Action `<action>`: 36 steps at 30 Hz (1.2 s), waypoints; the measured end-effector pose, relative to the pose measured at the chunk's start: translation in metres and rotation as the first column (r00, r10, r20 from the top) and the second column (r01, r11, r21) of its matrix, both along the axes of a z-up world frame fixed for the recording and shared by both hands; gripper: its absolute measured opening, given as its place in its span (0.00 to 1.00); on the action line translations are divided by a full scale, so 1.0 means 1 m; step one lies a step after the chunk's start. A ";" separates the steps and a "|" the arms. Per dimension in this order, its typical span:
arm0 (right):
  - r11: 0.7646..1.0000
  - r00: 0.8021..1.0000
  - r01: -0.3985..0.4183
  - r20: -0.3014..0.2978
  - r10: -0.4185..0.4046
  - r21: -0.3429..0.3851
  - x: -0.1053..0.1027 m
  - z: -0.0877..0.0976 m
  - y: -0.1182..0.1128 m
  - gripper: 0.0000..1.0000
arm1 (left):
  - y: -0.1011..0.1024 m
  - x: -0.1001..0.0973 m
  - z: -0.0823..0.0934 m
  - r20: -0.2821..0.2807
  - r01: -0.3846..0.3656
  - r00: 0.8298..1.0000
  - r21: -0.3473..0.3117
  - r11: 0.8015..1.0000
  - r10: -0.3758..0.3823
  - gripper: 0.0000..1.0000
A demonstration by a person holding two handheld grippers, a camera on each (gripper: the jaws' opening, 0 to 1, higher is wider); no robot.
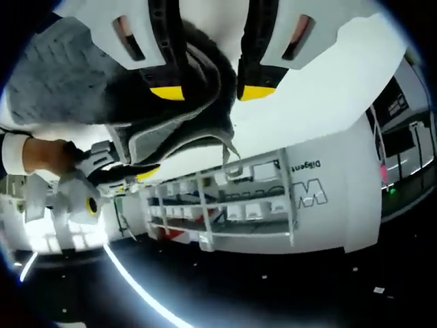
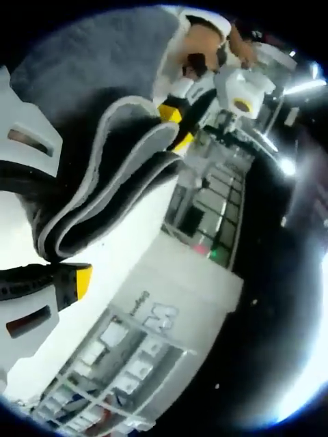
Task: Open the folded towel by lifting each exposed corner and separating the folded layers until the towel lies flat within the target outline without major curled edges
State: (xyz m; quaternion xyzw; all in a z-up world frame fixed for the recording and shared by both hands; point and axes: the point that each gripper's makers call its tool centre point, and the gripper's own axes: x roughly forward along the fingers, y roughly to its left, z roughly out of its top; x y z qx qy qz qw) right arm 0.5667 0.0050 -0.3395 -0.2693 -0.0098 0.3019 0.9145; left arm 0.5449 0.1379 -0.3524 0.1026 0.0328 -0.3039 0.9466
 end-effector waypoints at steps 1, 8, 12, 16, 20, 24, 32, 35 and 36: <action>1.000 1.000 -0.006 0.008 0.006 -0.004 -0.002 0.000 0.001 0.30 | 0.000 0.000 -0.001 -0.003 -0.002 1.000 0.005 1.000 0.002 0.28; 0.992 0.997 0.039 0.071 -0.031 -0.119 0.002 -0.006 -0.004 0.35 | 0.002 0.001 -0.003 -0.004 -0.016 1.000 0.014 1.000 0.016 0.26; 0.993 0.997 0.028 0.080 -0.019 -0.117 -0.001 -0.003 -0.003 0.35 | 0.001 0.002 -0.009 -0.015 -0.030 0.999 0.032 0.999 0.031 0.23; 0.993 0.998 0.018 0.067 -0.010 -0.117 -0.002 -0.006 -0.005 0.34 | 0.001 0.001 -0.012 -0.018 -0.030 0.999 0.043 0.999 0.030 0.23; 0.992 0.998 0.013 0.057 -0.006 -0.125 -0.002 -0.011 -0.004 0.33 | 0.000 0.000 -0.011 -0.021 -0.024 0.999 0.031 0.999 0.025 0.23; 0.993 0.999 -0.007 0.052 0.013 -0.114 -0.007 -0.009 0.001 0.34 | 0.003 -0.001 -0.009 -0.022 -0.026 0.999 0.023 0.999 0.027 0.23; 0.995 0.998 -0.059 0.015 0.060 -0.086 -0.018 -0.007 0.012 0.46 | 0.004 -0.005 -0.012 -0.169 -0.017 0.985 -0.161 0.987 -0.010 0.38; 0.996 0.996 -0.078 -0.034 0.077 -0.036 -0.022 -0.008 0.015 0.52 | 0.007 -0.006 -0.011 -0.185 -0.013 0.982 -0.182 0.983 -0.021 0.43; 0.997 0.996 -0.071 -0.053 0.071 0.002 -0.023 -0.006 0.016 0.57 | 0.007 -0.006 -0.011 -0.195 -0.013 0.981 -0.194 0.981 -0.025 0.47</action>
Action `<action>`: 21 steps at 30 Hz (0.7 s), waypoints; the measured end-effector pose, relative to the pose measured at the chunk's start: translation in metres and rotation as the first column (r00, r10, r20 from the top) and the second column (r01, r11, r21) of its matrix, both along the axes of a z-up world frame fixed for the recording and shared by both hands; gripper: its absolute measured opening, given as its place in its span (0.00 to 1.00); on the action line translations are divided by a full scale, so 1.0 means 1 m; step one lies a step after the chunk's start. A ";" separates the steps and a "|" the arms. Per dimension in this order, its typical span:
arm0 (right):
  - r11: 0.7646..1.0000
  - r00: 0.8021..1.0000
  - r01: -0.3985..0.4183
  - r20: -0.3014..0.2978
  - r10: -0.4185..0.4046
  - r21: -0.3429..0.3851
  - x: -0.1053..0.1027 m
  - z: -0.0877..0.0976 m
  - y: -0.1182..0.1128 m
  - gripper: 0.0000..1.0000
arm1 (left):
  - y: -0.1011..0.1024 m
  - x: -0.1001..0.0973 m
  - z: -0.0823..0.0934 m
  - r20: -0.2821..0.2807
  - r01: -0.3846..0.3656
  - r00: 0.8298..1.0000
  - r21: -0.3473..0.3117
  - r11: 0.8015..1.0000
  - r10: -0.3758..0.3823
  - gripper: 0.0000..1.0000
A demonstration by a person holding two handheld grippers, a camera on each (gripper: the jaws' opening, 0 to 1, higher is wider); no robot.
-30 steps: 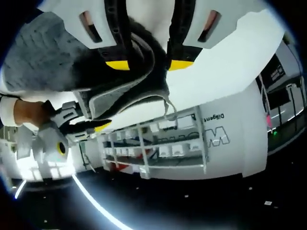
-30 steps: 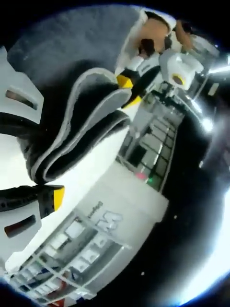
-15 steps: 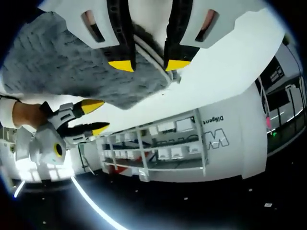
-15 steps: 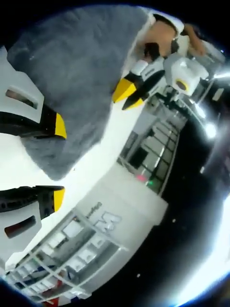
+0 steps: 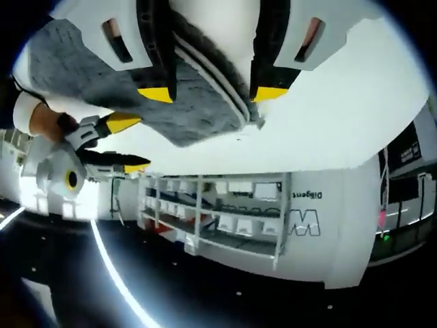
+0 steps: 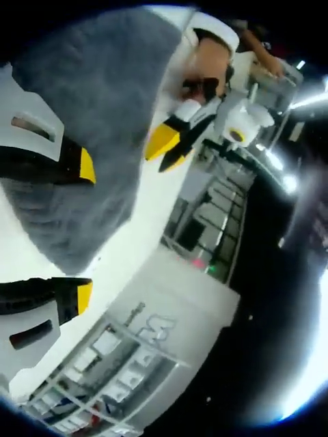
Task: Open the folded towel by lifting each exposed corner and separating the folded layers until the towel lies flat within the target outline without major curled edges
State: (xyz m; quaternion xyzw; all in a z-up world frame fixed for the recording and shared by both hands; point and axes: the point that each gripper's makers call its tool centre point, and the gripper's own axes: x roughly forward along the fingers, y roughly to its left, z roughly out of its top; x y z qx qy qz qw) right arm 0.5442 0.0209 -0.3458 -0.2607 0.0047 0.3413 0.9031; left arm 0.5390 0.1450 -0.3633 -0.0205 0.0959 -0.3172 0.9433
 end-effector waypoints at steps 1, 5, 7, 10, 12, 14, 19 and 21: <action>1.000 1.000 0.003 -0.022 -0.003 0.029 0.000 0.001 0.001 0.66 | -0.001 0.000 0.000 -0.008 0.003 1.000 -0.007 1.000 -0.003 0.52; 0.996 0.999 0.027 -0.034 -0.024 0.080 0.001 0.003 0.000 0.84 | -0.003 0.001 0.002 -0.018 0.011 1.000 -0.049 0.999 -0.012 0.74; 0.995 0.999 0.027 -0.044 -0.023 0.094 0.001 0.002 0.000 0.96 | -0.006 -0.001 0.002 -0.018 0.013 1.000 -0.047 0.999 -0.014 0.81; 0.992 0.997 0.046 -0.068 -0.038 0.120 -0.001 0.002 -0.002 0.99 | -0.008 -0.002 0.001 -0.021 0.011 1.000 -0.038 0.999 -0.012 0.92; 0.988 0.997 0.042 -0.071 -0.032 0.145 0.003 0.007 -0.003 1.00 | -0.007 -0.001 0.003 -0.024 0.007 1.000 -0.053 0.999 -0.008 0.95; 0.982 0.995 0.047 -0.092 -0.031 0.180 0.005 0.009 -0.005 1.00 | -0.005 0.000 0.006 -0.026 0.001 1.000 -0.067 0.998 -0.003 0.97; 0.971 0.991 0.052 -0.130 -0.021 0.235 0.006 0.012 -0.013 0.99 | -0.002 0.002 0.013 -0.023 0.002 1.000 -0.114 0.994 -0.005 0.99; 0.969 0.991 0.053 -0.135 -0.020 0.242 0.003 0.012 -0.015 0.96 | -0.002 0.003 0.012 -0.038 0.002 0.999 -0.124 0.992 -0.007 0.98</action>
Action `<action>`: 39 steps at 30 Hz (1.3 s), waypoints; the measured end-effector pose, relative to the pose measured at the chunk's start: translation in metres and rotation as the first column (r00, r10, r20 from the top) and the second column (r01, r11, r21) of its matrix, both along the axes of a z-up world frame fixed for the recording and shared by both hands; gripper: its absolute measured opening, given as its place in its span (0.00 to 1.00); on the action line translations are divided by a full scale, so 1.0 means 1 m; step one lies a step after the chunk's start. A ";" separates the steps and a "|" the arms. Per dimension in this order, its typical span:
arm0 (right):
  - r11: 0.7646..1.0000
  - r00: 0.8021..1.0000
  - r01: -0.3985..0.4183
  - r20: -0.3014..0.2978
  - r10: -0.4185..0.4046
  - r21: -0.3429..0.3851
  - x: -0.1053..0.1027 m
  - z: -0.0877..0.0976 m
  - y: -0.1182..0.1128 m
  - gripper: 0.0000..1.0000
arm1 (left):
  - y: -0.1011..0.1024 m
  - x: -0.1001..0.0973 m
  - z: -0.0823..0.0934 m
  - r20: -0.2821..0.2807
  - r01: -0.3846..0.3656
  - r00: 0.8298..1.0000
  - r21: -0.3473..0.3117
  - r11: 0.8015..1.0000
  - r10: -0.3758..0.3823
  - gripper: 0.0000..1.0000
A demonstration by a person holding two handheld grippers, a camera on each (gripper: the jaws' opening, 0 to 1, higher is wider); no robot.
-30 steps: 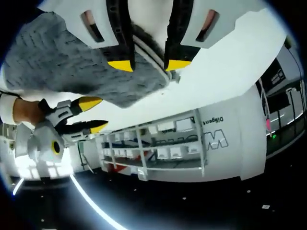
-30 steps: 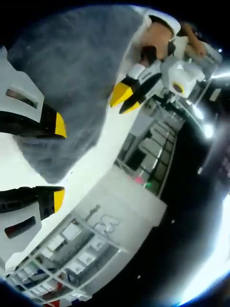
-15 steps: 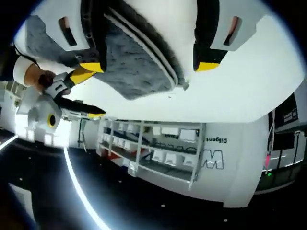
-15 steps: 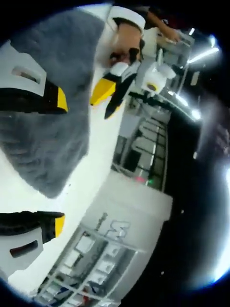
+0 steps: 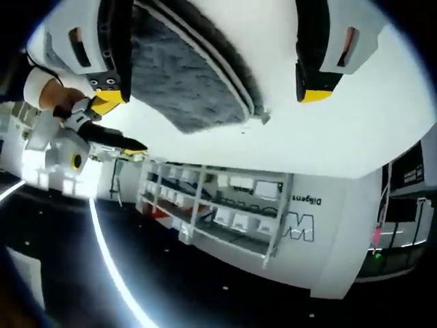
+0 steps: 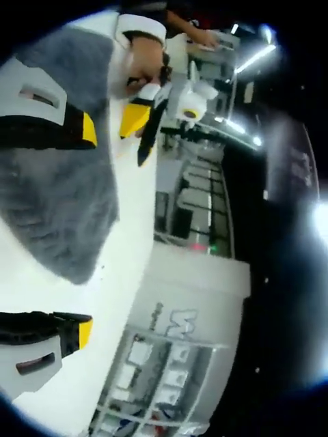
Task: Open the folded towel by lifting each exposed corner and separating the folded layers until the towel lies flat within the target outline without major curled edges
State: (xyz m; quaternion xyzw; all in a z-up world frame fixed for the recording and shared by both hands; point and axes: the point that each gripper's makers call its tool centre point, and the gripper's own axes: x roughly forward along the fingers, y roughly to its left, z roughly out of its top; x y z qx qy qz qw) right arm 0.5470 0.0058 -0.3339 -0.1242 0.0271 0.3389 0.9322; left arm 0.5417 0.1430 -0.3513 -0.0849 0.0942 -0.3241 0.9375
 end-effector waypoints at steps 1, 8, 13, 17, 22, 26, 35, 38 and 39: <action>1.000 1.000 0.001 -0.003 -0.001 -0.001 -0.002 0.000 -0.001 0.95 | -0.001 -0.002 -0.001 -0.013 0.003 1.000 -0.010 1.000 -0.003 0.97; 0.999 1.000 -0.012 -0.005 0.012 -0.044 -0.011 -0.003 0.001 0.91 | 0.007 0.001 0.004 0.024 0.008 1.000 -0.003 1.000 -0.008 0.82; 0.995 0.999 -0.037 0.008 0.038 -0.093 -0.023 0.000 0.005 0.88 | 0.008 -0.003 0.011 0.094 -0.003 0.996 0.055 0.998 -0.002 0.72; 0.993 0.998 -0.057 0.025 0.060 -0.105 -0.033 0.005 0.009 0.84 | 0.005 -0.004 0.012 0.099 0.004 0.995 0.055 0.998 -0.009 0.71; 0.997 0.999 -0.015 0.032 0.017 -0.081 -0.034 0.011 0.004 0.75 | 0.005 -0.006 0.010 0.133 0.010 0.991 0.095 0.995 -0.023 0.56; 0.998 0.998 -0.061 -0.026 0.061 0.029 -0.040 0.013 0.007 0.79 | -0.001 -0.010 0.015 0.109 0.057 0.992 0.019 0.998 -0.059 0.58; 0.989 0.988 -0.148 -0.044 0.147 -0.029 -0.059 0.012 0.012 0.90 | -0.007 -0.015 0.018 0.090 0.072 0.993 -0.007 0.997 -0.071 0.79; 0.984 0.983 -0.176 -0.046 0.175 -0.022 -0.069 0.016 0.017 0.90 | -0.004 -0.014 0.014 0.082 0.064 0.994 0.022 0.998 -0.066 0.80; 0.982 0.982 -0.185 -0.042 0.184 -0.024 -0.072 0.017 0.019 0.90 | -0.004 -0.014 0.014 0.082 0.065 0.994 0.025 0.998 -0.067 0.80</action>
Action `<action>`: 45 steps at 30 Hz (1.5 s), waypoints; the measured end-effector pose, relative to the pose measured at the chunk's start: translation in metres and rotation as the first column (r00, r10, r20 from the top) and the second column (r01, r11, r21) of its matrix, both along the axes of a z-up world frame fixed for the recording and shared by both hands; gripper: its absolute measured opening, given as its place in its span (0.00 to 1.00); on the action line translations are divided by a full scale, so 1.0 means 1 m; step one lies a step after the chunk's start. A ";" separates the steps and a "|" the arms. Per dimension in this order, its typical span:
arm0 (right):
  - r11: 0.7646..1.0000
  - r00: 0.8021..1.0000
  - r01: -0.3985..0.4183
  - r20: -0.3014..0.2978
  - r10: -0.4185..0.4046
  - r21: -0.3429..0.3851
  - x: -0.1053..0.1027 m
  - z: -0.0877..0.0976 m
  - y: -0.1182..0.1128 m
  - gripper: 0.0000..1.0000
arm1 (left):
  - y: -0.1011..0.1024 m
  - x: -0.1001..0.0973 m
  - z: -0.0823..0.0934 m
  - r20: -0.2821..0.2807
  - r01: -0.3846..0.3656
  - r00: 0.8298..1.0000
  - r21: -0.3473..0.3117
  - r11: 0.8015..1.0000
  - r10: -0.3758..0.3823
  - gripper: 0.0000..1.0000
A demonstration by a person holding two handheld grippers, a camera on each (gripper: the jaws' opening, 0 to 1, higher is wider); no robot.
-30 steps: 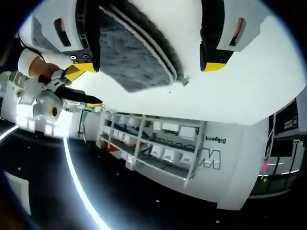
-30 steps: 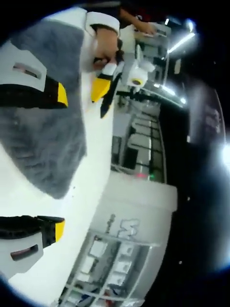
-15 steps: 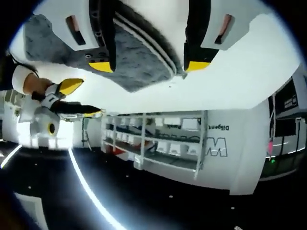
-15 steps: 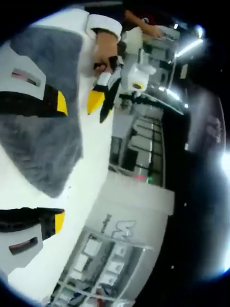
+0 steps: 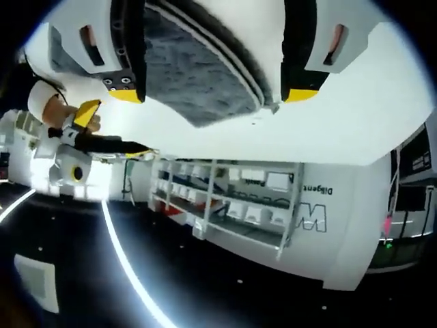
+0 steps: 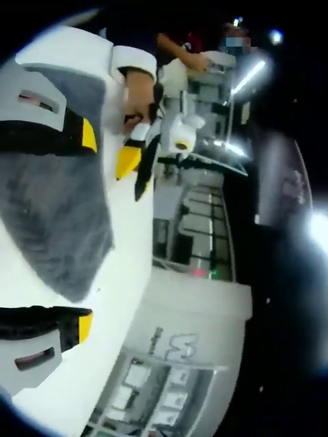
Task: Open the folded towel by lifting each exposed corner and separating the folded layers until the towel lies flat within the target outline without major curled edges
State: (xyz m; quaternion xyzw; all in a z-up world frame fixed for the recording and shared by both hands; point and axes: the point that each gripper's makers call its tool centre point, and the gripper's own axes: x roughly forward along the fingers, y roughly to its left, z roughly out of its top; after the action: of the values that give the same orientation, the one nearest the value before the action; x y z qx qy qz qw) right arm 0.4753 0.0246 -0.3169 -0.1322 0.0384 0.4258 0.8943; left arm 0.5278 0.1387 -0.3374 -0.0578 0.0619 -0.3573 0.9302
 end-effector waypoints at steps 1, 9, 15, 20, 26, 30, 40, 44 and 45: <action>1.000 1.000 -0.010 0.001 0.010 -0.008 -0.002 0.000 0.002 0.90 | 0.000 0.000 0.000 -0.002 0.002 1.000 0.000 1.000 -0.002 0.80; 0.998 0.999 -0.047 0.015 0.048 -0.038 -0.009 0.005 0.010 0.92 | -0.001 0.000 0.002 -0.020 0.020 1.000 -0.024 1.000 -0.021 0.80; 0.993 0.995 -0.093 0.029 0.095 -0.078 -0.017 0.001 0.016 0.89 | -0.001 0.001 -0.001 -0.030 0.022 0.999 -0.022 1.000 -0.023 0.76; 0.982 0.990 -0.128 0.042 0.135 -0.138 -0.023 -0.006 0.023 0.89 | -0.004 0.001 -0.011 -0.056 0.032 0.998 0.018 0.999 -0.031 0.74; 0.973 0.982 -0.186 0.022 0.190 -0.134 -0.029 -0.006 0.031 0.94 | -0.009 -0.003 -0.020 -0.075 0.040 0.997 0.054 0.998 -0.036 0.74; 0.970 0.980 -0.196 0.012 0.199 -0.141 -0.030 -0.007 0.034 0.95 | -0.018 -0.007 -0.026 -0.045 0.065 0.997 0.148 0.987 -0.059 0.70; 0.918 0.933 -0.350 0.015 0.359 -0.188 -0.075 -0.005 0.059 0.87 | -0.017 -0.005 -0.037 -0.102 0.075 0.993 0.131 0.989 -0.061 0.67; 0.877 0.901 -0.418 0.018 0.434 -0.236 -0.101 -0.015 0.074 0.82 | -0.017 -0.004 -0.039 -0.118 0.073 0.991 0.122 0.990 -0.059 0.65; 0.865 0.892 -0.437 0.005 0.452 -0.245 -0.106 -0.020 0.078 0.82 | -0.017 -0.004 -0.041 -0.123 0.072 0.991 0.125 0.990 -0.057 0.65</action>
State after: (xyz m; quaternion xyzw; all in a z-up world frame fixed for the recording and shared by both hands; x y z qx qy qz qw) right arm 0.3697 0.1029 -0.3367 -0.2568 0.0297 0.6083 0.7505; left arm 0.5234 0.1221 -0.3779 -0.0165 0.1423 -0.3783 0.9145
